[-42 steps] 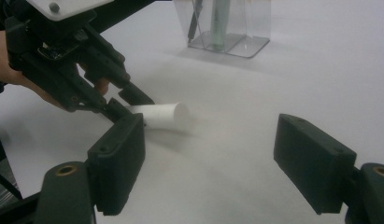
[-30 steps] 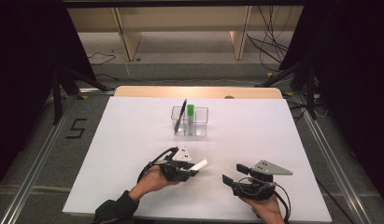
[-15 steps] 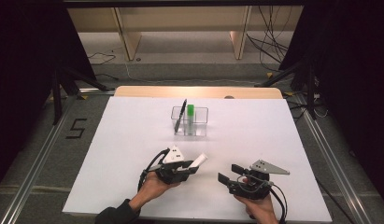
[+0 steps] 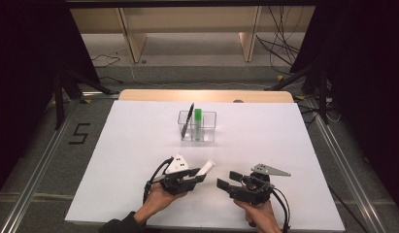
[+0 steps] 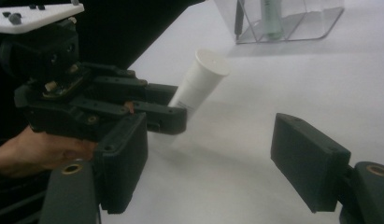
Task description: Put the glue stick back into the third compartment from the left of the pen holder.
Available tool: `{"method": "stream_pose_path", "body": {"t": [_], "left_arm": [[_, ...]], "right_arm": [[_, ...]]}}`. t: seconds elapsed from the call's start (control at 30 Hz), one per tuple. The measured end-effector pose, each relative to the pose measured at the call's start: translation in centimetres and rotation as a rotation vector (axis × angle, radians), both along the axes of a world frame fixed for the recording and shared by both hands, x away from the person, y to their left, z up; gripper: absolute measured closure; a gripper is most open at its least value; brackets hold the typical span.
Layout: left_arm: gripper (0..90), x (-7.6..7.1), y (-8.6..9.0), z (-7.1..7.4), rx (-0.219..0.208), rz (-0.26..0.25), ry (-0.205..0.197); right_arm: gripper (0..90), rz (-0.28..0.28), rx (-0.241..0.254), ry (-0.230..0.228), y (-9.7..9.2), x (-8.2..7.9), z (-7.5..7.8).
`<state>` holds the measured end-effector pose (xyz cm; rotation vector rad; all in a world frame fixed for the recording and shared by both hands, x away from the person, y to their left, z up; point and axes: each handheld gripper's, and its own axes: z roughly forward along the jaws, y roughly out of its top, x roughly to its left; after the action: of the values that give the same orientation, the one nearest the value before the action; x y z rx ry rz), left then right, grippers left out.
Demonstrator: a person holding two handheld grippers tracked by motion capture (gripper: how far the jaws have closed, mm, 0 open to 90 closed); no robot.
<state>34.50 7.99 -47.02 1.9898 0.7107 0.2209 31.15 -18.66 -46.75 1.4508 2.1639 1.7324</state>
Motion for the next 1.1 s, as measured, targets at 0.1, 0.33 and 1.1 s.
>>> {"method": "stream_pose_path", "body": {"t": [0.1, 0.33, 1.1], "left_arm": [[69.6, -0.2, 0.1, 0.1, -0.024, 0.014, -0.002], [69.6, -0.8, -0.1, 0.0, -0.036, 0.029, -0.009], [69.7, -2.1, -0.4, 0.1, -0.089, 0.059, -0.038]], "right_arm": [[29.5, 0.005, 0.012, 0.016, 0.8, 0.5, 0.1], [32.8, 0.004, 0.053, 0.048, 1.8, 1.3, 0.1], [55.5, 0.004, 0.182, 0.123, 3.3, 2.6, -0.2]]}}
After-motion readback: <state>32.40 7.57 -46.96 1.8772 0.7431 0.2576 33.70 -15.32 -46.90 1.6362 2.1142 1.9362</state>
